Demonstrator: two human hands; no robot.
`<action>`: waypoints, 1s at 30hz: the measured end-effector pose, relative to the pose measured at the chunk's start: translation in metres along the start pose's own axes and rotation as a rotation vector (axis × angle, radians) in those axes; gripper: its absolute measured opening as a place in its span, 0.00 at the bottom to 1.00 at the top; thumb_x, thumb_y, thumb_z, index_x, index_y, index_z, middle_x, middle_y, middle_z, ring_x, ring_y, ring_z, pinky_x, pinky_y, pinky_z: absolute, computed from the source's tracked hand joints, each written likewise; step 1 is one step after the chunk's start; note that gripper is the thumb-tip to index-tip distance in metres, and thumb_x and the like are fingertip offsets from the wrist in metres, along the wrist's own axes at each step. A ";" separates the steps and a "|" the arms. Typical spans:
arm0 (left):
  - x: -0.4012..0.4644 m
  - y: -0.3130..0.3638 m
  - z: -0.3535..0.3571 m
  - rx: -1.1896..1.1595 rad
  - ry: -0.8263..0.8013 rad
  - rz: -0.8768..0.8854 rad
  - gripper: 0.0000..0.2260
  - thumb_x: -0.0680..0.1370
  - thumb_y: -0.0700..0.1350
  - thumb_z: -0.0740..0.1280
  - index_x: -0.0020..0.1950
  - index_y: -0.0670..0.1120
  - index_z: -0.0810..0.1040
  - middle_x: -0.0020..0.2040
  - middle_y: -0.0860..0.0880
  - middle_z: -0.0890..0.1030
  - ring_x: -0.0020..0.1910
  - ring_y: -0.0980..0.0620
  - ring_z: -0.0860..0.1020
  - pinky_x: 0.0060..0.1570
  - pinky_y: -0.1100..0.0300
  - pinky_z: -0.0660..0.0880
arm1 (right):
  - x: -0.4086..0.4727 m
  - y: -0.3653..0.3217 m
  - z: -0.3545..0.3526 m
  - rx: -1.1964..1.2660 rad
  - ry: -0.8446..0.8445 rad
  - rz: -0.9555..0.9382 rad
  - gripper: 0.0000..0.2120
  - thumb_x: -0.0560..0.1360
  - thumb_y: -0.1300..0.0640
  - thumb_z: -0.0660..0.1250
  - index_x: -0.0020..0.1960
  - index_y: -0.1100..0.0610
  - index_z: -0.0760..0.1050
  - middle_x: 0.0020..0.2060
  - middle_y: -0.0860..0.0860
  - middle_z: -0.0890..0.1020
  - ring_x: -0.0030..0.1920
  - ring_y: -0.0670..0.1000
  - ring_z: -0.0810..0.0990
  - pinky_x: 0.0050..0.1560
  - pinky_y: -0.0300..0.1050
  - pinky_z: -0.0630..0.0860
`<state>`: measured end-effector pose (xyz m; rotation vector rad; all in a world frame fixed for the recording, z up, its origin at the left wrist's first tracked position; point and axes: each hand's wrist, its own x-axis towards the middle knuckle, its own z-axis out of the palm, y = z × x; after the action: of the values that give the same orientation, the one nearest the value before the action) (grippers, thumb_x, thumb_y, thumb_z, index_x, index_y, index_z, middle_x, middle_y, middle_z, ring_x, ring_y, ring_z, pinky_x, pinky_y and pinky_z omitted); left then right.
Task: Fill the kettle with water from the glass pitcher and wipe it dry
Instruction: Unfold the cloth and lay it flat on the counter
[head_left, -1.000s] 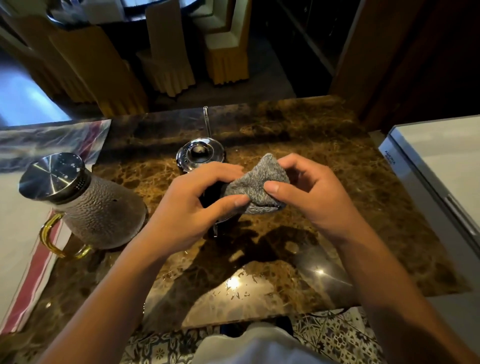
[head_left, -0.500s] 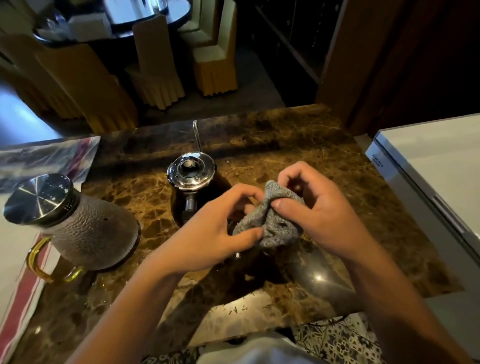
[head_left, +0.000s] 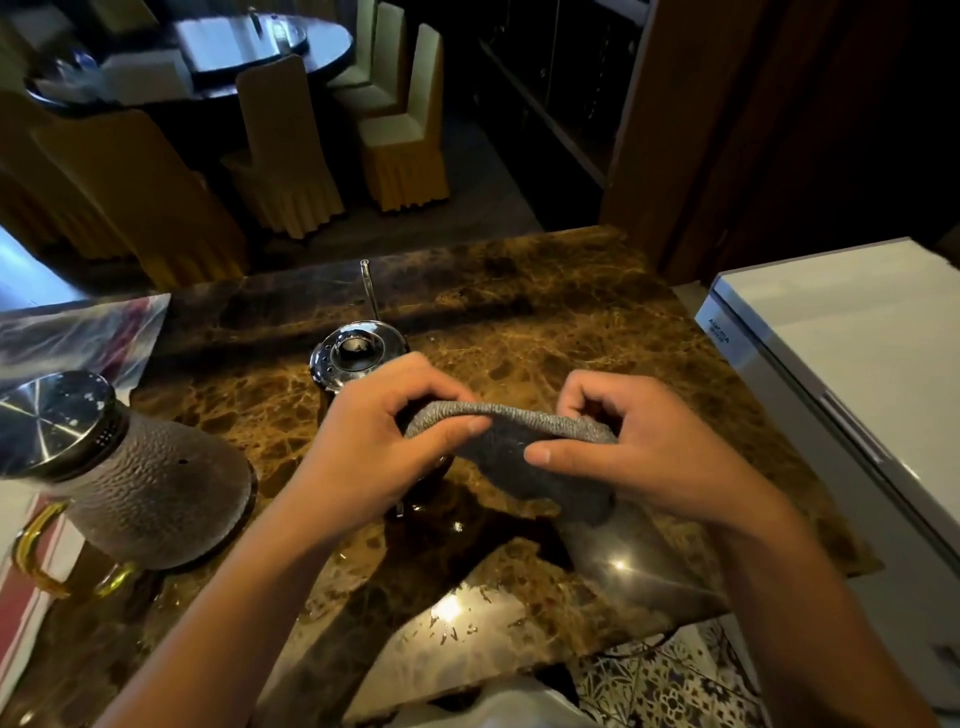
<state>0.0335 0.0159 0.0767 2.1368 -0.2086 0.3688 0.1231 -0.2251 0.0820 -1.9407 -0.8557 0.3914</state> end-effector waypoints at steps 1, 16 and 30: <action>0.002 -0.001 -0.003 0.002 0.016 0.003 0.10 0.76 0.55 0.71 0.51 0.51 0.83 0.48 0.56 0.81 0.50 0.52 0.81 0.48 0.63 0.78 | -0.001 0.001 -0.003 -0.048 0.003 0.028 0.16 0.72 0.49 0.79 0.38 0.54 0.74 0.31 0.46 0.77 0.32 0.45 0.74 0.33 0.43 0.69; 0.073 0.000 0.063 -0.325 0.090 -0.270 0.10 0.71 0.50 0.80 0.45 0.51 0.80 0.43 0.52 0.81 0.44 0.52 0.80 0.44 0.56 0.78 | 0.015 0.074 -0.101 0.227 0.273 -0.018 0.08 0.72 0.57 0.76 0.50 0.58 0.83 0.38 0.42 0.85 0.42 0.41 0.83 0.43 0.34 0.78; 0.139 -0.060 0.143 0.430 -0.021 -0.253 0.08 0.74 0.46 0.77 0.52 0.49 0.83 0.52 0.50 0.83 0.55 0.51 0.80 0.57 0.42 0.78 | 0.063 0.208 -0.165 -0.152 0.165 0.038 0.11 0.75 0.56 0.77 0.58 0.54 0.85 0.58 0.46 0.85 0.57 0.45 0.83 0.62 0.47 0.78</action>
<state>0.2079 -0.0708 0.0022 2.5536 0.1432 0.2583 0.3477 -0.3496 -0.0094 -2.0994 -0.7598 0.1895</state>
